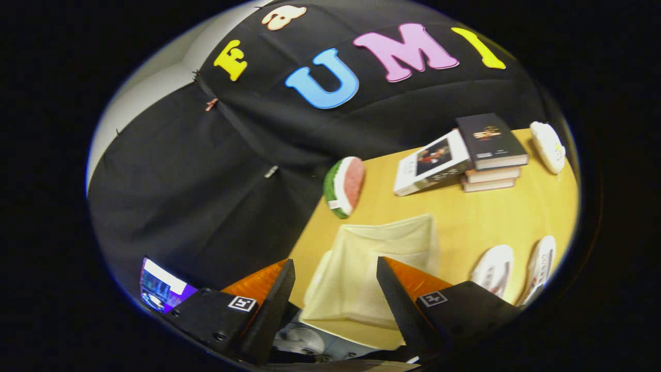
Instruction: Open the storage box then place both shoes into the box .Put the left shoe in first, then the right shoe, with the right side of both shoes facing outward in a uniform manner.
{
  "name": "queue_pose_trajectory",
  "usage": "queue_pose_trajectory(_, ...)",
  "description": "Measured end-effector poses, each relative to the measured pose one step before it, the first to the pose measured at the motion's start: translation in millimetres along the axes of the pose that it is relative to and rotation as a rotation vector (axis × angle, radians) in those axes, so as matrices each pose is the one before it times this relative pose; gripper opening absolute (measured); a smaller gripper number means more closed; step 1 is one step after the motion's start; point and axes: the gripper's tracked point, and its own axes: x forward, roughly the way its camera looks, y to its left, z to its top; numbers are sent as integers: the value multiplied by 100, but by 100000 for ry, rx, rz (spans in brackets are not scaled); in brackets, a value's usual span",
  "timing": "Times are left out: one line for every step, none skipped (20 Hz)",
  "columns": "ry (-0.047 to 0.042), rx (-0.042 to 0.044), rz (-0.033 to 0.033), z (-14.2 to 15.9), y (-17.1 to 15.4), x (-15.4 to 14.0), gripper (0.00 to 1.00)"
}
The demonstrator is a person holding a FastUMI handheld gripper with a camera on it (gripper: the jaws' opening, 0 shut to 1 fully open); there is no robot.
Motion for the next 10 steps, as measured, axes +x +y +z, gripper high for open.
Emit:
queue_pose_trajectory(-374,-2088,-6405,-432,-2285,-673,97)
queue_pose_trajectory(953,-2701,-6781,-884,-2360,-439,98)
queue_pose_trajectory(2138,-2997,-7125,-1207,-2612,-385,98)
queue_pose_trajectory(2065,-2878,-7114,-1364,-2629,-406,98)
queue_pose_trajectory(1791,-2338,-6265,-1163,-2414,-360,98)
queue_pose_trajectory(1837,-1702,-5518,-1316,-2269,95,98)
queue_pose_trajectory(1822,-1500,-4246,-1226,-1851,182,98)
queue_pose_trajectory(1496,-1058,-3059,-1154,-1377,244,98)
queue_pose_trajectory(1678,-1005,-2337,-1016,-924,689,98)
queue_pose_trajectory(2285,-812,-1451,-1182,-720,587,98)
